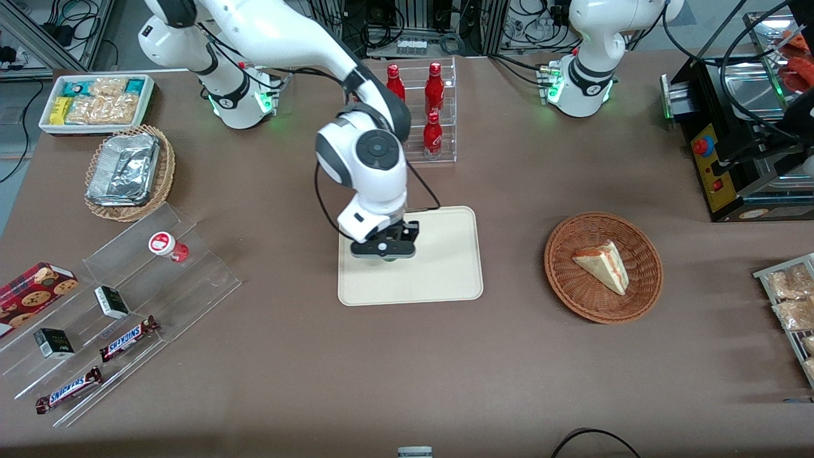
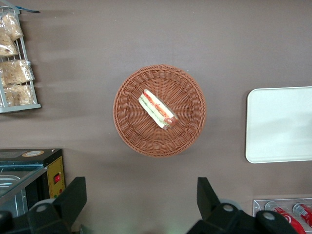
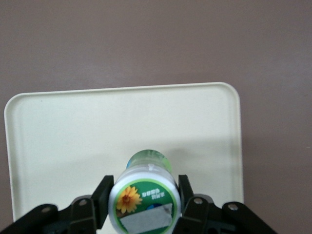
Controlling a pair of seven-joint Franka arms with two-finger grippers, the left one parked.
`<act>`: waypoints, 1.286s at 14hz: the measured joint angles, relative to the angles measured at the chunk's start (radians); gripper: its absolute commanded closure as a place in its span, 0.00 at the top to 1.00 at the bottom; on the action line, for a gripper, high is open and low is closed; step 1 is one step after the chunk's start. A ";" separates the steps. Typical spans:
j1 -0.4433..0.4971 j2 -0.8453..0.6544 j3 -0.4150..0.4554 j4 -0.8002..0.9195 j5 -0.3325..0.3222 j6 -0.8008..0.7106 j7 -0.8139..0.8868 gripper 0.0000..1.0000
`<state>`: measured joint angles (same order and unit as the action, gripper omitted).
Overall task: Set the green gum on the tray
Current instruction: 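Carry the gum bottle with the right gripper over the cream tray, then lower the gum bottle onto the tray and open the right gripper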
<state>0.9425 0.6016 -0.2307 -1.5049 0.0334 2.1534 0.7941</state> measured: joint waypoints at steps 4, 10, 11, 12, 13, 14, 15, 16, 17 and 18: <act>0.035 0.071 0.000 0.004 0.003 0.058 0.052 0.00; 0.066 0.113 0.000 -0.005 0.061 0.100 0.055 0.00; 0.070 0.118 0.000 -0.007 0.065 0.100 0.056 0.00; 0.072 0.123 0.000 -0.008 0.066 0.100 0.056 0.00; 0.072 0.126 0.000 -0.011 0.067 0.101 0.056 0.00; 0.072 0.128 0.000 -0.013 0.067 0.101 0.056 0.00; 0.072 0.129 0.000 -0.015 0.068 0.101 0.056 0.22; 0.072 0.130 0.000 -0.015 0.068 0.102 0.056 0.79; 0.072 0.131 -0.001 -0.015 0.071 0.102 0.057 1.00; 0.072 0.131 -0.002 -0.015 0.078 0.102 0.057 1.00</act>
<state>1.0148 0.7327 -0.2325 -1.5200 0.1114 2.2558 0.8515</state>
